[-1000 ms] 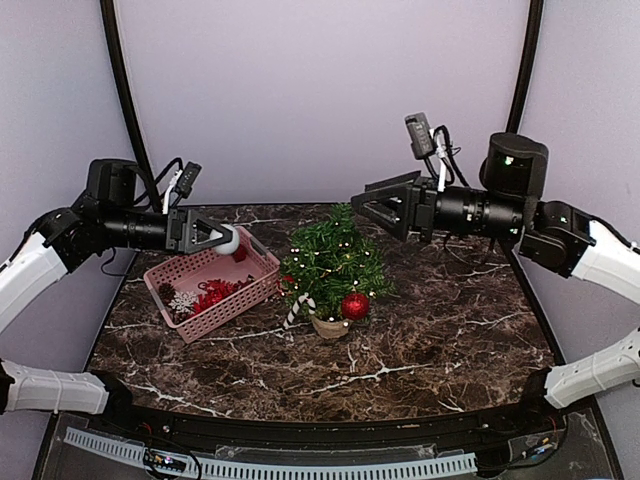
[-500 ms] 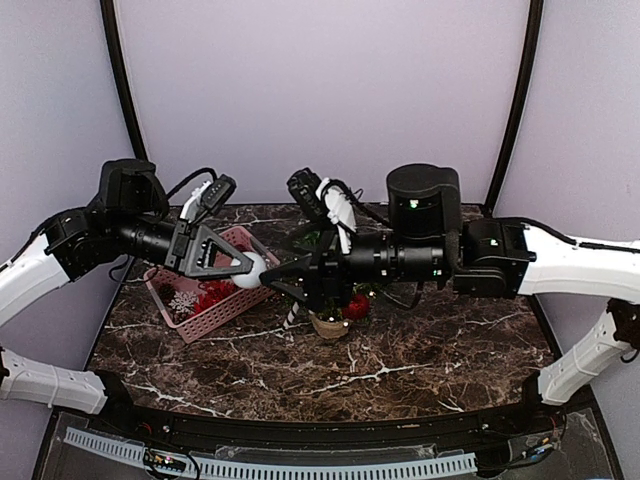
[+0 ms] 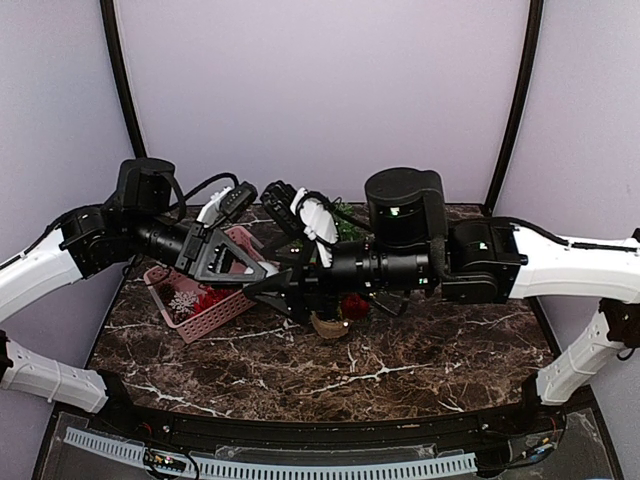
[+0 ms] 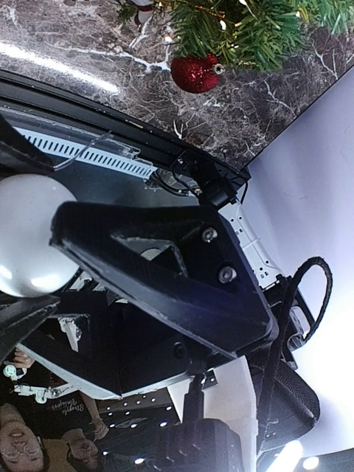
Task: Decorate the small christmas tree
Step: Pass from the left arm to the right
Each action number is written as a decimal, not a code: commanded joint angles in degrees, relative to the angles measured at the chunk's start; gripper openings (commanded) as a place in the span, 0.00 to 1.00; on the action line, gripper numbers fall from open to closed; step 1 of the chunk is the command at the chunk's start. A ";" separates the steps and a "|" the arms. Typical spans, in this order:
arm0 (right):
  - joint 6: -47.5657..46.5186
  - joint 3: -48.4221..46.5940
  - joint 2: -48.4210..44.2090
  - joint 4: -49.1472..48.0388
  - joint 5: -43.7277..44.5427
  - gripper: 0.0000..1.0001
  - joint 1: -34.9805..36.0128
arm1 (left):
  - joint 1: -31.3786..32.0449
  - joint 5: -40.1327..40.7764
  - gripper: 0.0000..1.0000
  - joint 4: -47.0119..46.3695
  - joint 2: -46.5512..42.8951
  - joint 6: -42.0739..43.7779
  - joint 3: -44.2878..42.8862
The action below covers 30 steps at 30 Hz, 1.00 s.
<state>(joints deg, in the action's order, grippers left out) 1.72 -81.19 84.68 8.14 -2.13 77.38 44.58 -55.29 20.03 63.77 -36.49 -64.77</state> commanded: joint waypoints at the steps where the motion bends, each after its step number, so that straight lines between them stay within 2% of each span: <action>1: -1.36 -2.45 1.73 1.13 -0.28 0.71 0.86 | 0.73 -2.10 0.42 -1.95 0.03 -0.78 -1.53; 5: -2.90 -2.65 2.33 2.03 1.02 0.75 1.02 | 1.02 -2.64 0.42 -2.59 0.10 -1.30 -1.35; 8: -3.20 -2.42 2.32 1.93 1.91 0.74 1.05 | 1.12 -3.05 0.42 -2.89 0.13 -1.65 -1.37; 22: -2.85 0.40 -0.22 -1.71 3.45 0.50 1.36 | 1.21 -2.91 0.43 -3.09 0.40 -1.97 -0.79; 27: -1.75 2.86 -2.10 -4.30 4.04 0.44 1.37 | 1.21 -2.32 0.51 -4.48 0.24 -2.53 -0.22; 29: -1.72 4.10 -3.04 -5.48 4.28 0.43 1.34 | 1.21 -2.08 0.57 -5.32 0.14 -2.87 0.04; 30: -1.72 4.68 -3.55 -6.12 4.47 0.42 1.36 | 1.21 -1.81 0.64 -5.76 0.13 -2.96 0.14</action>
<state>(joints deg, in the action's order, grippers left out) -1.43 -78.50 85.23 7.53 2.00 78.26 45.52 -55.61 17.19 64.86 -40.62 -64.77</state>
